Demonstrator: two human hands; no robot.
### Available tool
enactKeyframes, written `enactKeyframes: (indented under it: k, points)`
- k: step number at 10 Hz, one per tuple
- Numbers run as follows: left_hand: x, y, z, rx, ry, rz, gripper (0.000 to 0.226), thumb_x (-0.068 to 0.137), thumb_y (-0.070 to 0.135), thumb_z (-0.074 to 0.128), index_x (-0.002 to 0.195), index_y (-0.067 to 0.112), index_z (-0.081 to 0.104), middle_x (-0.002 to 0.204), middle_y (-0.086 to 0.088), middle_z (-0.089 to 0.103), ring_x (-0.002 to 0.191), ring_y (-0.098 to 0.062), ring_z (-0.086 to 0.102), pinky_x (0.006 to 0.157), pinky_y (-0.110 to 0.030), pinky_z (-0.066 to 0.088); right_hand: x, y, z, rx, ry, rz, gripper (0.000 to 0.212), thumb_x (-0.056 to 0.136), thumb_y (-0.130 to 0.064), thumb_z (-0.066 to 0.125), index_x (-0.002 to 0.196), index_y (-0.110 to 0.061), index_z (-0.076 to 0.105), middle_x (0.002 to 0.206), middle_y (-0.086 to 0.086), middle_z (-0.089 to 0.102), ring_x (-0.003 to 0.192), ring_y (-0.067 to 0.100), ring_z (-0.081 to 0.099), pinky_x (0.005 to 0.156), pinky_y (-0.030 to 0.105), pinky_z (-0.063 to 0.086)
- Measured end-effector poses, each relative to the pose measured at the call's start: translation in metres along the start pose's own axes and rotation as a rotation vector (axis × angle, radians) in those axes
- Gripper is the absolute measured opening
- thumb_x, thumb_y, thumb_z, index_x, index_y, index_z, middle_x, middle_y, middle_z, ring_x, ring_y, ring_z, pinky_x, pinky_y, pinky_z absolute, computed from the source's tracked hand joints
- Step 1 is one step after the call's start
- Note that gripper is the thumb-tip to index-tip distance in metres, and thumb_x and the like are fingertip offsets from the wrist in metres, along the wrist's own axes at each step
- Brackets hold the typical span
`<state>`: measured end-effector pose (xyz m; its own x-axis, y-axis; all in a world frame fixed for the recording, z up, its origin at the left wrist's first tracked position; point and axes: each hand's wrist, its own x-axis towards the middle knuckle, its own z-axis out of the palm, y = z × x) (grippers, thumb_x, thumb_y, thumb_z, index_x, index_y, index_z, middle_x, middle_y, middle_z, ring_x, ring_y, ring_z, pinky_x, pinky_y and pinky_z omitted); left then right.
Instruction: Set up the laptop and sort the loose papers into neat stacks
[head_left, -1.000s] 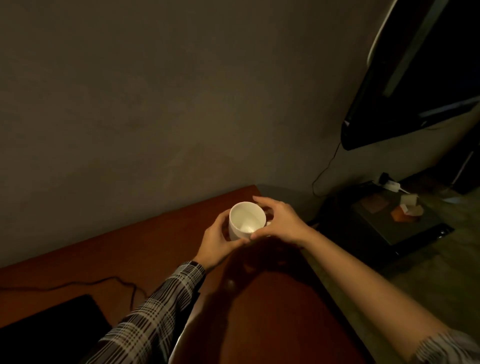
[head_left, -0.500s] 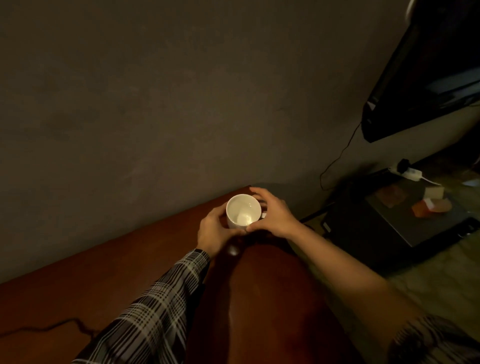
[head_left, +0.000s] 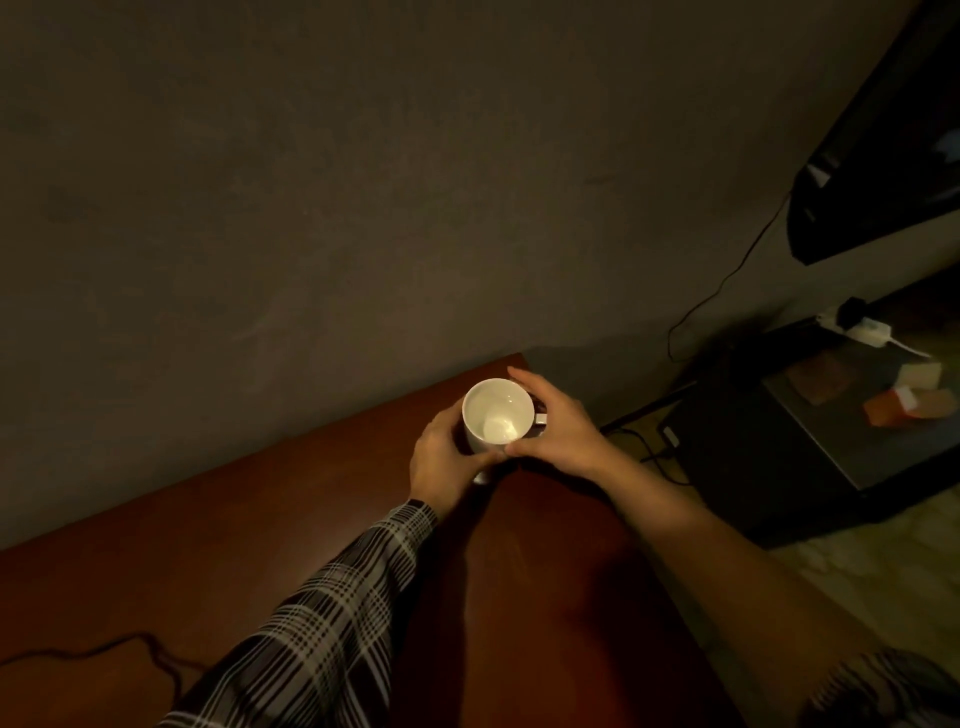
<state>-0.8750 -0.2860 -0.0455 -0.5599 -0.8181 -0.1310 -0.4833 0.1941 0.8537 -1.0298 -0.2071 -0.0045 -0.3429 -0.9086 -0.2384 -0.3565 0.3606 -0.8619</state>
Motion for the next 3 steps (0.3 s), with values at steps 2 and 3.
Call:
enactKeyframes:
  k: [2, 3]
  points:
    - [-0.001, 0.003, -0.015, 0.086, -0.200, -0.038, 0.092, 0.071, 0.038, 0.078, 0.148, 0.029, 0.027, 0.146, -0.001, 0.043, 0.130, -0.019, 0.044, 0.107, -0.042, 0.039, -0.005, -0.003, 0.007, -0.142, 0.045, 0.014, 0.094, 0.068, -0.014, 0.083, 0.146, -0.024, 0.032, 0.146, 0.001, 0.039, 0.133, 0.018, 0.037, 0.105, 0.033, 0.038]
    - [-0.005, 0.006, -0.028, 0.236, -0.254, -0.063, 0.096, 0.080, 0.028, 0.074, 0.152, 0.015, 0.012, 0.155, -0.009, 0.028, 0.139, -0.025, 0.033, 0.113, -0.042, 0.031, -0.007, -0.018, 0.013, -0.273, 0.091, -0.006, 0.090, 0.071, -0.010, 0.080, 0.146, -0.021, 0.031, 0.149, 0.003, 0.036, 0.137, 0.022, 0.031, 0.109, 0.037, 0.032]
